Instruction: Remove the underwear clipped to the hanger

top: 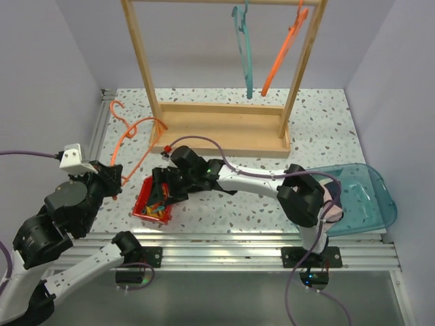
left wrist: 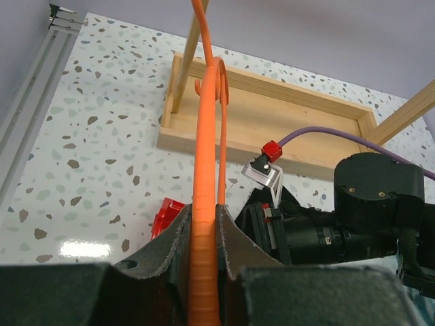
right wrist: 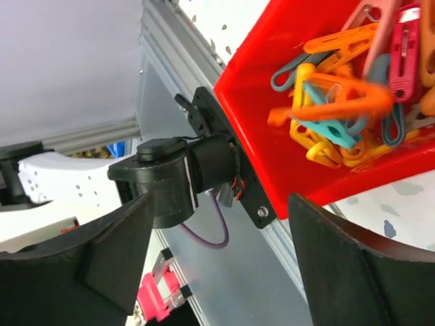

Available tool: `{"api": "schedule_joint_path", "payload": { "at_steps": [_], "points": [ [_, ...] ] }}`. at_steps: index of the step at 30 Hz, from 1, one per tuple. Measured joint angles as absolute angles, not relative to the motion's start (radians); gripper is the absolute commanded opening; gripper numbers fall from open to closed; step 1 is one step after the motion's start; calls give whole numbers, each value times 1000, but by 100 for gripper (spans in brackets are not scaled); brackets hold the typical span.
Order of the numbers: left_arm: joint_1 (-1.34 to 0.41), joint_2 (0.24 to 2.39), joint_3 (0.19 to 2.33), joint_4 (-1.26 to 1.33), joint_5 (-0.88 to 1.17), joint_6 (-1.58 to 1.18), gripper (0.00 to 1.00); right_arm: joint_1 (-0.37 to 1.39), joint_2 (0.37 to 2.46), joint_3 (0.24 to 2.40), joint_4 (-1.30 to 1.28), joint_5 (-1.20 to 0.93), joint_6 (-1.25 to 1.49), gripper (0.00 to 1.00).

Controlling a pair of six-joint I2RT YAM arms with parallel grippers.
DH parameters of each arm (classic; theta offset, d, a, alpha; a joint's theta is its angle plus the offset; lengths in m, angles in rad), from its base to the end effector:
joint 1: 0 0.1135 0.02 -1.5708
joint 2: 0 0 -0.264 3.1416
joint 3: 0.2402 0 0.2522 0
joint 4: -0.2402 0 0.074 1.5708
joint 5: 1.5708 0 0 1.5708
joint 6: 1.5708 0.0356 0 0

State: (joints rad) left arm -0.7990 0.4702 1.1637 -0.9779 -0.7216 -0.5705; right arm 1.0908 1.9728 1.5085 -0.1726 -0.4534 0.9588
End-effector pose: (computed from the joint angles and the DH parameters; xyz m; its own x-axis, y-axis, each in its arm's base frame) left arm 0.0387 -0.0061 0.4076 -0.2164 -0.3589 -0.9079 -0.0250 0.9317 -0.3624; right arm 0.1960 0.4103 0.2374 -0.9435 -0.2189 -0.2487 -0.3267 0.4908 0.8077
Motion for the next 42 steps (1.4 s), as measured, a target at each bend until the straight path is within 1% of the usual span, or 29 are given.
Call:
{"api": "schedule_joint_path", "payload": {
  "at_steps": [3, 8, 15, 19, 27, 31, 39, 42],
  "points": [
    [-799, 495, 1180, -966, -721, -544, 0, 1087, 1940, 1456, -157, -435, 961, 85],
    [-799, 582, 1239, -890, -722, -440, 0, 1085, 1779, 1247, -155, -414, 959, 86],
    [-799, 781, 1352, -613, -699, -202, 0, 1085, 1438, 926, -218, -382, 916, 86],
    [-799, 870, 1361, -435, -681, -49, 0, 1085, 1311, 815, -282, -352, 907, 87],
    [-799, 1037, 1363, -121, -669, 181, 0, 1085, 1268, 796, -327, -303, 883, 87],
    [-780, 1102, 1375, -10, -655, 247, 0, 1085, 1266, 793, -329, -298, 878, 87],
    [-562, 1219, 1474, 14, -537, 228, 0, 1085, 1195, 757, -345, -278, 878, 87],
    [-522, 1274, 1514, 12, -490, 221, 0, 1085, 1179, 757, -345, -275, 881, 87]
  ]
}}
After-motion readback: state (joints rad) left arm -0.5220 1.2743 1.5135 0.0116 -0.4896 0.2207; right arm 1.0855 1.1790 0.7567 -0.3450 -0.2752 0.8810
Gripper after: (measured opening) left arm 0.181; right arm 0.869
